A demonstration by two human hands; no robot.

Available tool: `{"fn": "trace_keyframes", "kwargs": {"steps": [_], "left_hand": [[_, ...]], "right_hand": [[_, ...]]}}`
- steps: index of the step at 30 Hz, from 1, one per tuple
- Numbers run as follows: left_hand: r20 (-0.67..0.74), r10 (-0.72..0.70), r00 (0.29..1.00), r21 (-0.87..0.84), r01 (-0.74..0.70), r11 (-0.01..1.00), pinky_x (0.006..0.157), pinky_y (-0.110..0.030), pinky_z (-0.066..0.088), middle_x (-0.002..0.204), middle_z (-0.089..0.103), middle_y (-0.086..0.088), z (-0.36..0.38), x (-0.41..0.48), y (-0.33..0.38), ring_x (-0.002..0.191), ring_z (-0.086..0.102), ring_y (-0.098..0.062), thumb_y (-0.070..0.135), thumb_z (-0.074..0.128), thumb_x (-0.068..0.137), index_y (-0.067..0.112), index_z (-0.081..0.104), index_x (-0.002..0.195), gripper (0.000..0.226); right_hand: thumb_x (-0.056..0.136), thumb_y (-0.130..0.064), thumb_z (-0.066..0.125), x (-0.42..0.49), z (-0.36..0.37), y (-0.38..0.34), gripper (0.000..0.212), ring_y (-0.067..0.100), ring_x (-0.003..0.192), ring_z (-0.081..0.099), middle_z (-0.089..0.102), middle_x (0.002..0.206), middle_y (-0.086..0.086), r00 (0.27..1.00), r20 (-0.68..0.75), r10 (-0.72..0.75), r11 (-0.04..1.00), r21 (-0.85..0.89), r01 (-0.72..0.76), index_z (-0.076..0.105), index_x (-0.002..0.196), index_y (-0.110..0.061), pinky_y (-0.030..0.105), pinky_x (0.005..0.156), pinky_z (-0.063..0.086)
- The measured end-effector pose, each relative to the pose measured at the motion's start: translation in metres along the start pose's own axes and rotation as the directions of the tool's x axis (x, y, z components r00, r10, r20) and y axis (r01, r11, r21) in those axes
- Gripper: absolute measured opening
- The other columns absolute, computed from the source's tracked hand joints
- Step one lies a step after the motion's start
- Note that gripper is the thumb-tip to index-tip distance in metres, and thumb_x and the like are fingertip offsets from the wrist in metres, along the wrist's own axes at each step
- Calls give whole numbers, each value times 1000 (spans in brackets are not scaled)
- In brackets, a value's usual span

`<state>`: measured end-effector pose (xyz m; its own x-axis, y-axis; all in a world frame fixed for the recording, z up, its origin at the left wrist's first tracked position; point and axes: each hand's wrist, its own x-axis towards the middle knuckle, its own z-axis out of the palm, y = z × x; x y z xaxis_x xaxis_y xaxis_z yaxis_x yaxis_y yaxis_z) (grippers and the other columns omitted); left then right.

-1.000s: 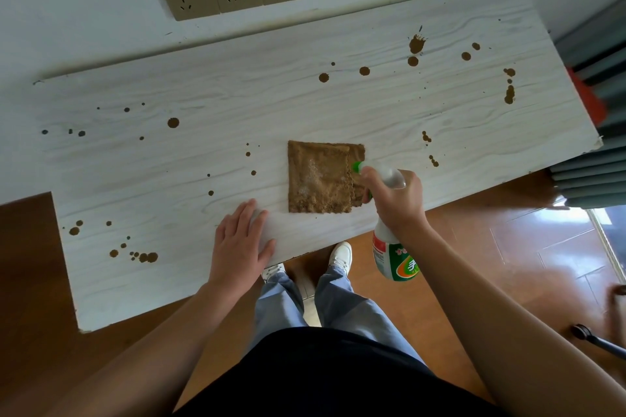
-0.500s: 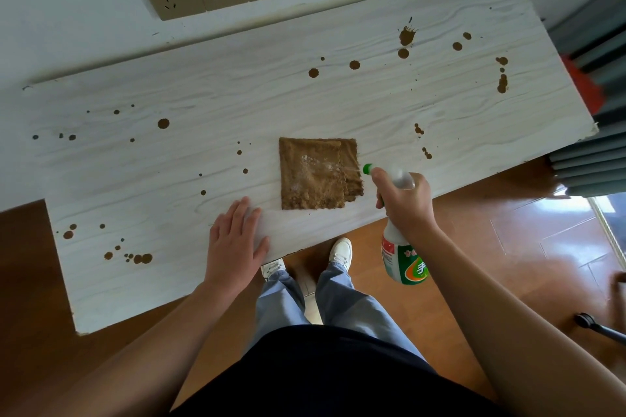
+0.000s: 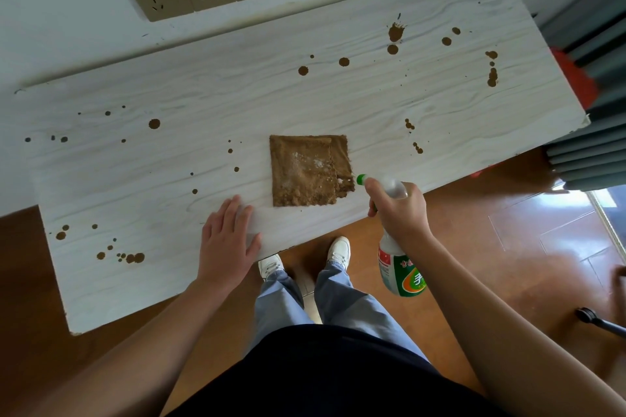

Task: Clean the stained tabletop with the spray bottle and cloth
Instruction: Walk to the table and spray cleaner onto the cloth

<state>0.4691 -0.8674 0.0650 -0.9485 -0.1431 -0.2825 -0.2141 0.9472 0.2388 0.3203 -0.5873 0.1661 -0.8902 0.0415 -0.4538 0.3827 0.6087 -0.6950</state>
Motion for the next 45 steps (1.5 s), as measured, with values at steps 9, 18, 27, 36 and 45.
{"fn": "trace_keyframes", "kwargs": {"steps": [9, 18, 27, 36, 45], "left_hand": [[8, -15, 1000, 30, 15, 999, 114, -57, 37, 163, 35, -16, -1, -1, 5, 152, 30, -36, 49, 36, 97, 11, 44, 148, 64], [154, -231, 961, -39, 240, 970, 119, -51, 33, 169, 20, -12, -14, -4, 43, 156, 19, -33, 41, 44, 105, 14, 35, 153, 56], [207, -403, 891, -195, 441, 876, 91, -34, 52, 128, 65, 0, -33, -44, 67, 112, 64, -19, 43, 45, 106, 18, 64, 129, 39], [489, -473, 733, -282, 646, 709, 91, -42, 59, 97, 72, -3, 0, -112, 54, 95, 70, -21, 41, 46, 105, 25, 64, 93, 27], [448, -545, 708, -482, 705, 520, 87, -34, 59, 101, 72, 4, 8, -169, 27, 94, 68, -11, 40, 47, 106, 21, 64, 111, 26]], "right_hand": [[86, -55, 67, -2, -16, 17, 26, 20, 72, 67, 67, 83, -1, 996, 67, -59, 994, 98, 53, 65, 91, -29, 34, 65, 59], [83, -51, 74, 1, -31, 43, 35, 14, 74, 62, 59, 86, -8, 973, 52, -223, 975, 8, 223, 54, 97, -26, 31, 63, 59], [80, -49, 79, 0, -50, 72, 29, 8, 76, 63, 64, 85, -13, 965, 99, -243, 969, 65, 237, 61, 90, -29, 24, 64, 55], [84, -38, 79, -17, -52, 82, 27, 3, 83, 63, 68, 91, -19, 929, 203, -310, 951, 58, 305, 69, 108, -33, 18, 67, 46], [84, -42, 76, -49, -4, 40, 25, 5, 87, 62, 66, 94, -18, 837, 370, -404, 893, -41, 449, 66, 106, -37, 26, 74, 54]]}}
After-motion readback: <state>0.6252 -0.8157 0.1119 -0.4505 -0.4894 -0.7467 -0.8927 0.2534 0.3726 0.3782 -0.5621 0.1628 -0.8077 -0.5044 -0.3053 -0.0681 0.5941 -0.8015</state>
